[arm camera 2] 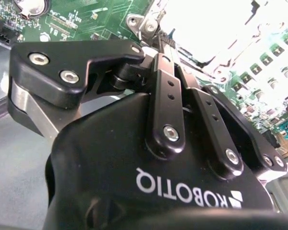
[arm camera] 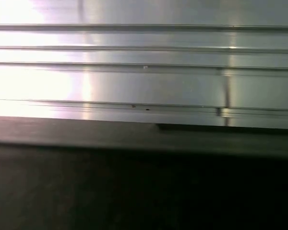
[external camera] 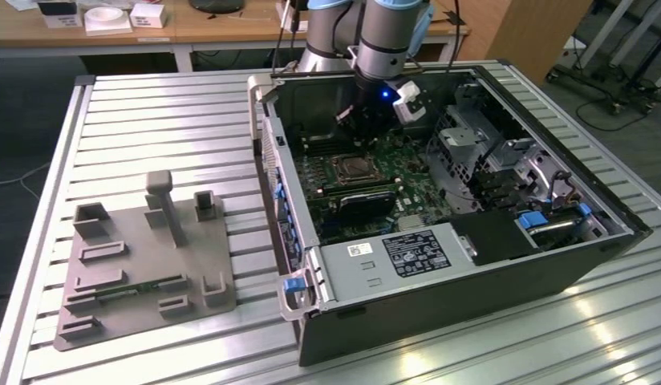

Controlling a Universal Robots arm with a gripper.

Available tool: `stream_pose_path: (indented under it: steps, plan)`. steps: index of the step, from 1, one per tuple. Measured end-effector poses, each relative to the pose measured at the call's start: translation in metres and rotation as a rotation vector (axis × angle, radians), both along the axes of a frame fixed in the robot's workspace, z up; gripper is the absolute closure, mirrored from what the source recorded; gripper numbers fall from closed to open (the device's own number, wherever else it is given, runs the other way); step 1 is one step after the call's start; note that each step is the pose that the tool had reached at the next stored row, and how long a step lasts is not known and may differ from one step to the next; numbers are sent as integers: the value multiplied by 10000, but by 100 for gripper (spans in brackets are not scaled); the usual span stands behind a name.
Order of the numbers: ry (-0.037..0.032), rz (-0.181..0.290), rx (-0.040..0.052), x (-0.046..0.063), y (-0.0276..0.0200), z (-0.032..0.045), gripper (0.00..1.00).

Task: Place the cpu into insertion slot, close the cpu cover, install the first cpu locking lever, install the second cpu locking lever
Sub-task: 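Install the first cpu locking lever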

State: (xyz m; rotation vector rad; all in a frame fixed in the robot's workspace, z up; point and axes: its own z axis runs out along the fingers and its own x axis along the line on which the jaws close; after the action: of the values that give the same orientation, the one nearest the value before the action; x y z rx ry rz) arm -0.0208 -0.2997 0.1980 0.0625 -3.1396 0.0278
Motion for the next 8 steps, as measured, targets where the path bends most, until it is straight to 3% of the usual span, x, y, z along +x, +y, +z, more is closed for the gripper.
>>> stream_pose_path:
  steps: [3,8]
  plan:
    - [1,0,-40,0,-1,-8,90]
    - [-1,-1,-23,0,11,-10,90]
